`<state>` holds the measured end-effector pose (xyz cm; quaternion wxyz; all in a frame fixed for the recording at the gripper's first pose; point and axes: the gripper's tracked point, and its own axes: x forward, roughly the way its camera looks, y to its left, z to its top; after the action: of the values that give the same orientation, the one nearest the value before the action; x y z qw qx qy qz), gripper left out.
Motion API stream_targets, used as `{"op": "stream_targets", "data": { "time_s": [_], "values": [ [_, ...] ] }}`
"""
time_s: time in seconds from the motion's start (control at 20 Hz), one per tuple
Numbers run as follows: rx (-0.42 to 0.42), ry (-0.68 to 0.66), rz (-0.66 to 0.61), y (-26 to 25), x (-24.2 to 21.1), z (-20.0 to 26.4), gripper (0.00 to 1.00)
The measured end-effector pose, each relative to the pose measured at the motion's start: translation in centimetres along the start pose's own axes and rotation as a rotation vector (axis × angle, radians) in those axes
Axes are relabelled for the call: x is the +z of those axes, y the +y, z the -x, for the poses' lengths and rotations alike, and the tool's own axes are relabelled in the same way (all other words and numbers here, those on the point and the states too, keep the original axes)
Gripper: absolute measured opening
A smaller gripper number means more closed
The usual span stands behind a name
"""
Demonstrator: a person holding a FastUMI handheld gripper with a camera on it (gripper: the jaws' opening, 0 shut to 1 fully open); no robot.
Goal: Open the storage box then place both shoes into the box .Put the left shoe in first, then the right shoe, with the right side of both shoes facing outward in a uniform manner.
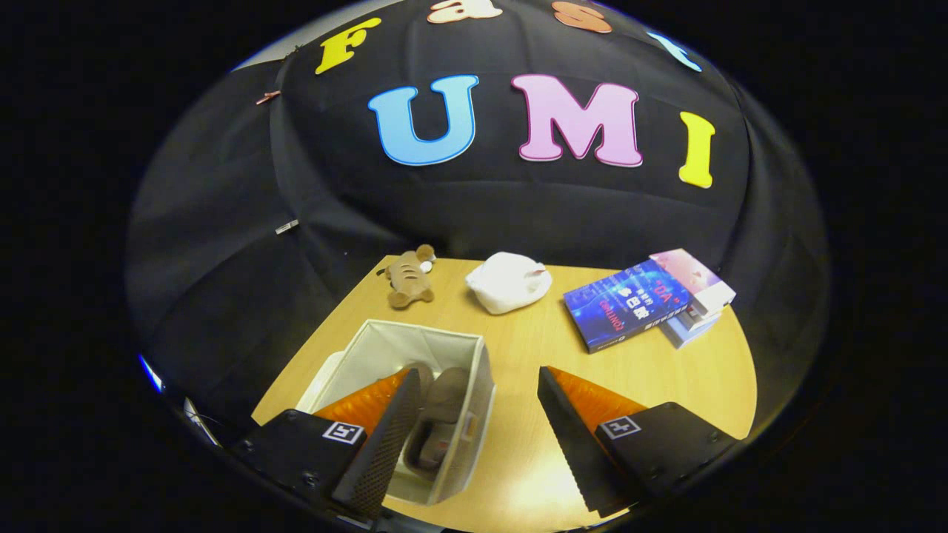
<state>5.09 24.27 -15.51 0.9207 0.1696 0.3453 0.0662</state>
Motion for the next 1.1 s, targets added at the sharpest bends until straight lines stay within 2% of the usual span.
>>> {"op": "stream_targets", "data": {
  "time_s": [0.3,0.65,1.1],
  "values": [
    [-0.052,-0.106,0.057,-7.4,3.6,2.1,0.99],
    [-0.103,-0.178,0.09,-14.4,4.8,4.5,0.99],
    [-0.124,-0.286,0.152,-19.3,6.1,8.9,0.98]
  ]
}}
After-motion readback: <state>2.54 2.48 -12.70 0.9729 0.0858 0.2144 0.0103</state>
